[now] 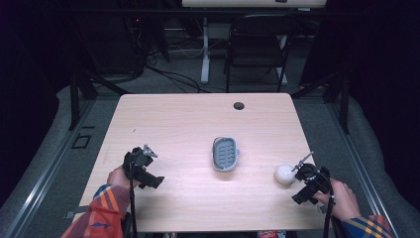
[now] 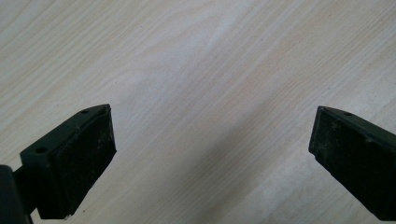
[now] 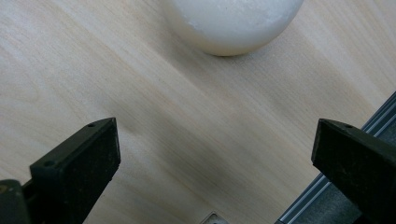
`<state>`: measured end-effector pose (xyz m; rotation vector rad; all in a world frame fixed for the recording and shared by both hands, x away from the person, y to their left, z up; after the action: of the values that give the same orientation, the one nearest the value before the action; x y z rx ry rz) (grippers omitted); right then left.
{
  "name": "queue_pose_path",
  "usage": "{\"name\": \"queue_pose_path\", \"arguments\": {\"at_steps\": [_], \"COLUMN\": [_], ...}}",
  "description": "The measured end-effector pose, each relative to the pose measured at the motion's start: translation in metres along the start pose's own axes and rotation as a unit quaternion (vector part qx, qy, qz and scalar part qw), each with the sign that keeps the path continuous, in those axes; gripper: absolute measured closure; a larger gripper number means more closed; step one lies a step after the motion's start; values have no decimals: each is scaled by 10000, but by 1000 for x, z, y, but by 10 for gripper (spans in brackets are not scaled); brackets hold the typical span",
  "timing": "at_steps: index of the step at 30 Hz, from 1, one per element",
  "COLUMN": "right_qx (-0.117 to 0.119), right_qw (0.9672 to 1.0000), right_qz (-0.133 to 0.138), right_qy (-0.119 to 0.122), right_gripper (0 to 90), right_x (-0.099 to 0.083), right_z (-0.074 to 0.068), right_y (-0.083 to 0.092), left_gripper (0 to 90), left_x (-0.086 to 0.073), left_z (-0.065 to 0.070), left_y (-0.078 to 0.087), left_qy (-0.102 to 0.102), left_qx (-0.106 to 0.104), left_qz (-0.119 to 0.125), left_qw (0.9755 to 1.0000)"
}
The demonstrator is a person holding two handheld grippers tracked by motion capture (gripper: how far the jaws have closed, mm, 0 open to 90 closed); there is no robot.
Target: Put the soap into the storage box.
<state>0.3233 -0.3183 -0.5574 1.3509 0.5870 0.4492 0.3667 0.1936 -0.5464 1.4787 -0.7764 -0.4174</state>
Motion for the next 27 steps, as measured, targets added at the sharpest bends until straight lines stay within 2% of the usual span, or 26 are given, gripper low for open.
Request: {"name": "queue_pose_path", "arguments": {"at_steps": [10,11,13,27], "right_qx": [-23,3,-26,-20], "right_qw": [10000,10000,9999,9998], "right_qz": [18,69,-61,-54], "right_qy": [41,-9,84,215], "right_gripper": [2,1,0,0], "right_x": [1,3,3,5], "right_z": [-1,-2,-1,-2], "right_y": [0,-1,0,-3], "left_gripper": [5,5,5,5], "left_x": [-1,-2,-2,-2], "left_z": [0,0,0,1], "left_y": [-1,0,0,-1], "left_qy": [13,26,30,-2], "left_qx": [-11,-13,-6,-18], "left_qz": [-8,-23,-19,-23], "left_qw": [10000,10000,10000,10000]}}
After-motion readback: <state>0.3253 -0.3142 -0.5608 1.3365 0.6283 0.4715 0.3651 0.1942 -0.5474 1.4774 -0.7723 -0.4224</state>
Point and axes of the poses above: each handheld gripper's, and its own axes: y roughly backward along the jaws, x roughly out of its top, z roughly to its right, the point moved 3 cm from there along -y, roughly forward along the jaws, and after that the axes turned 15 degrees about -z, right-handed, at the moved point
